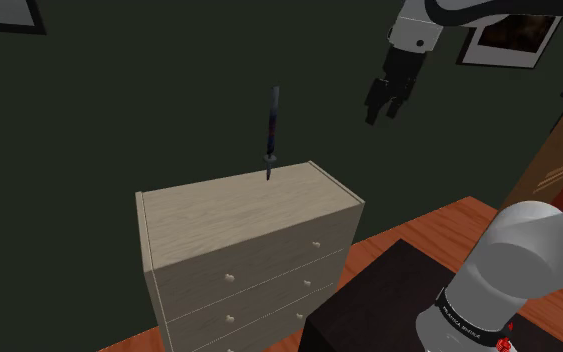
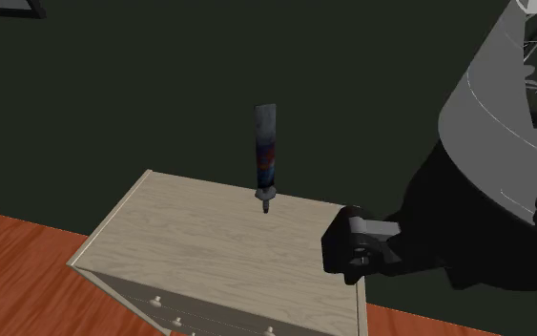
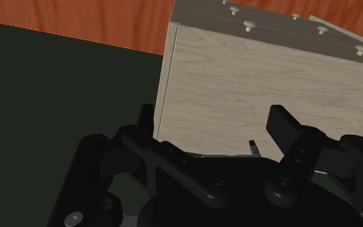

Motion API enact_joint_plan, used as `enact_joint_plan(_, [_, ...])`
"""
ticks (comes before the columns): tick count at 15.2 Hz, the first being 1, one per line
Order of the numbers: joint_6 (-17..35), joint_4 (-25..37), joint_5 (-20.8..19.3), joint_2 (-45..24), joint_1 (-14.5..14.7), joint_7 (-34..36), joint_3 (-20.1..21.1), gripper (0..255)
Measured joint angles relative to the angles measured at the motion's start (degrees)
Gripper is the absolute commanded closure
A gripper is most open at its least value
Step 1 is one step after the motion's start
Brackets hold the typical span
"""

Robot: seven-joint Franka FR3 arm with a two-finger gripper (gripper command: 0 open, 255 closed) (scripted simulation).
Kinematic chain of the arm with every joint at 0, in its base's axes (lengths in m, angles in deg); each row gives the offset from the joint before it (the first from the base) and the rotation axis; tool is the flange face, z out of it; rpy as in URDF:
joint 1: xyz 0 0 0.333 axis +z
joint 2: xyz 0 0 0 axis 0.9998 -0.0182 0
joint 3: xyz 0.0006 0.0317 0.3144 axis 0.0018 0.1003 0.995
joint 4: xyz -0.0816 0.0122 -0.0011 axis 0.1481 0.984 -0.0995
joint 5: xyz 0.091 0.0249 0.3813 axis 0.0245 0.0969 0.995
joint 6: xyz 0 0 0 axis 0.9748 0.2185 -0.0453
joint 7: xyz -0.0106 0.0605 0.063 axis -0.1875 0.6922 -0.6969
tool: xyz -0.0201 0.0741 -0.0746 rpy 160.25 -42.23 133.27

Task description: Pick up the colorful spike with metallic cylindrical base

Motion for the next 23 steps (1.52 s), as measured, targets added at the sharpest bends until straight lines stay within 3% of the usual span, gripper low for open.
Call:
enact_joint_plan(4, [0.0, 4.0, 0.6, -4.6, 0.5, 0.6, 0.8, 0])
enact_joint_plan(9, [-0.8, 14.8, 1.8, -16.3, 1.5, 2.4, 3.0, 0])
enact_joint_plan(17, [-6.6, 37.7, 2.1, -35.9, 3.2, 5.4, 6.4, 0])
enact_joint_plan(23, [-14.7, 61.3, 0.6, -53.4, 5.1, 7.0, 8.1, 0])
